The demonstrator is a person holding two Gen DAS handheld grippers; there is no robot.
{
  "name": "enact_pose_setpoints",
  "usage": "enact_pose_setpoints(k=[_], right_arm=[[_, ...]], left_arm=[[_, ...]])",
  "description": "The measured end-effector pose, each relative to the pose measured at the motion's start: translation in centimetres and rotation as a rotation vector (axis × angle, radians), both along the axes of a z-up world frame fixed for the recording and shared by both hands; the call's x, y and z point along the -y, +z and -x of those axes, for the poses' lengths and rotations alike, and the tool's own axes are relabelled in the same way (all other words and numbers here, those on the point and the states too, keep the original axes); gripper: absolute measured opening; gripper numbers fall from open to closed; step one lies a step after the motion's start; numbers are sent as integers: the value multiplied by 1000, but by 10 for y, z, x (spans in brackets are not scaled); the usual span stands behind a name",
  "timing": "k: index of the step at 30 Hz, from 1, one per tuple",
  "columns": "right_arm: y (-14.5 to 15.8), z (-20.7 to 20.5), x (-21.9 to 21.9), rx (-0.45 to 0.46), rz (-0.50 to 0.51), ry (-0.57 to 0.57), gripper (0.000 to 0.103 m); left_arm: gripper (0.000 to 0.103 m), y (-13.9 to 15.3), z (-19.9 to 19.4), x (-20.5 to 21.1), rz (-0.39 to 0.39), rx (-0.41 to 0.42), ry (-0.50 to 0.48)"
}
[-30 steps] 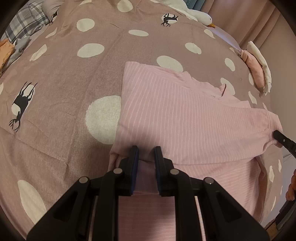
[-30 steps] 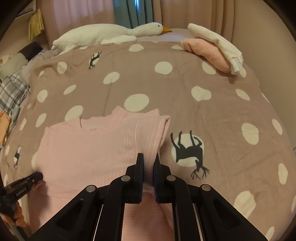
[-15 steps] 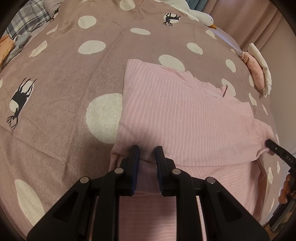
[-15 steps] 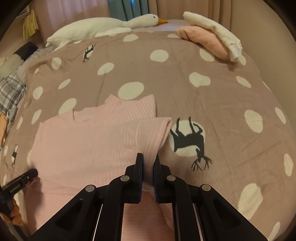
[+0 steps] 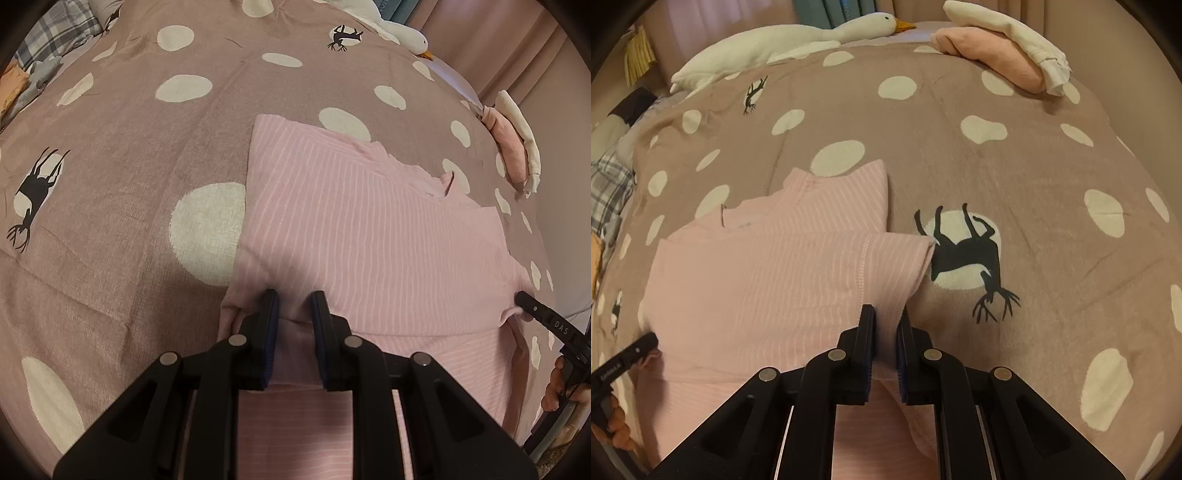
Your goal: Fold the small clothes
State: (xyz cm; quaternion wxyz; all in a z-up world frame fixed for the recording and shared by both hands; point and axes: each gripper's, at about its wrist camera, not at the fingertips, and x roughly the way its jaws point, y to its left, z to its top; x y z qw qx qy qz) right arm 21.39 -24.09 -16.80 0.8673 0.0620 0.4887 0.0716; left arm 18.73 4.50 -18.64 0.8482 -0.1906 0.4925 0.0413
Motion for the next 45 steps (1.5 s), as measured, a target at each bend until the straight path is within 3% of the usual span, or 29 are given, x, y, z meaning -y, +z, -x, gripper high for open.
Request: enact_pose_setpoints(k=[20,45], right_arm=[[-19,-2,5,-39,-12,-15,10],[-22,0,0,-19,15,-15,10]], left_arm=[[20,-1,4,-3,12,14,3],[20,-2,6,3,-29,43,-8]])
